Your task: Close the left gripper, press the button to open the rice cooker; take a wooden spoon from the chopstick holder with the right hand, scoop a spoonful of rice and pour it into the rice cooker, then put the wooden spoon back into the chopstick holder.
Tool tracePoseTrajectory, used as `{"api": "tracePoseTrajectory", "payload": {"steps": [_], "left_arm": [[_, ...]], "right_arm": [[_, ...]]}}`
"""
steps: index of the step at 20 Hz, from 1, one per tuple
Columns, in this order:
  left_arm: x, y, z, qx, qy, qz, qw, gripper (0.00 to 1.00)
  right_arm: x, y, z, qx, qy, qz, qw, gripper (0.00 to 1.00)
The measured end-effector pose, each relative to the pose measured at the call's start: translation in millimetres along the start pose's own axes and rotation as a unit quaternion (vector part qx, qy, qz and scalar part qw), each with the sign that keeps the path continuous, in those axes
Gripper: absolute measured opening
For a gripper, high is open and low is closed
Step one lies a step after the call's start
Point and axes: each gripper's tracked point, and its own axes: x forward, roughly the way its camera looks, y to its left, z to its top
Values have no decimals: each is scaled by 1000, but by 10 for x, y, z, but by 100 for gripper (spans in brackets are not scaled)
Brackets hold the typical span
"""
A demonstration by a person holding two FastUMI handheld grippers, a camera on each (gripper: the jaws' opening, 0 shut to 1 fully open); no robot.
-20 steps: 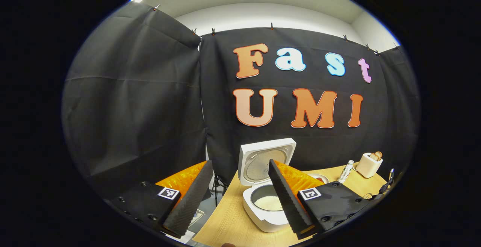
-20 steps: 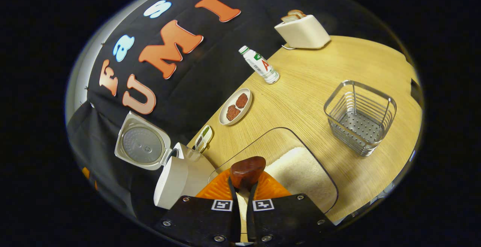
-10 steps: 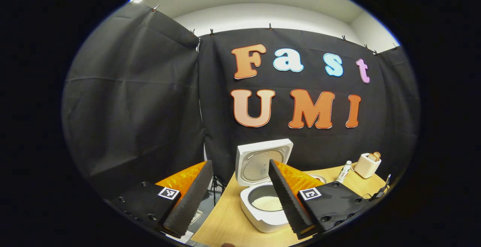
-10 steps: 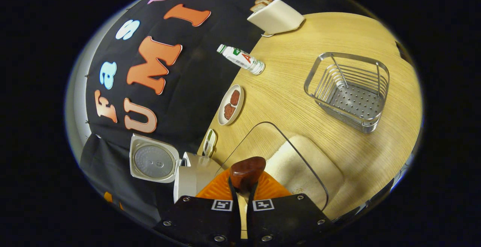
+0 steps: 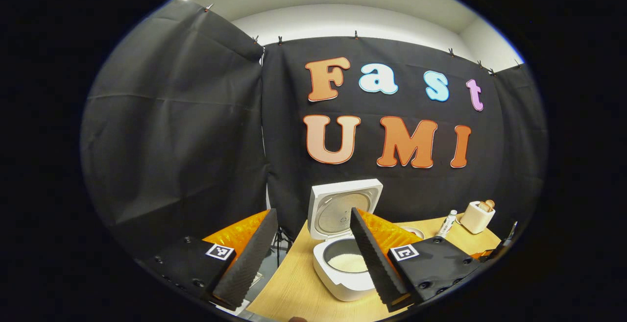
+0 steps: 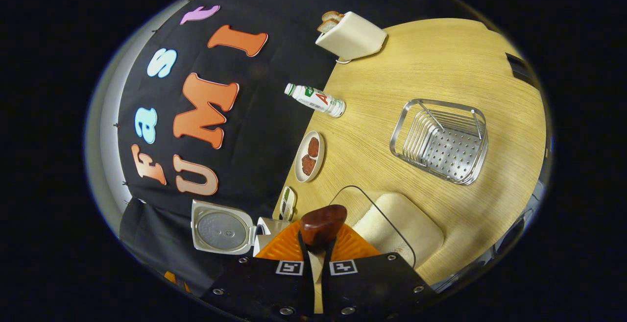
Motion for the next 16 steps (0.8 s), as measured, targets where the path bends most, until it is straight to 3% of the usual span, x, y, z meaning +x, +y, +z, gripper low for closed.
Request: {"api": "tracePoseTrajectory", "payload": {"steps": [16], "left_arm": [[-306, 460, -284, -29, 18, 11, 999, 100]], "right_arm": [[-63, 1117, 85, 25, 7, 62, 998, 5]]}}
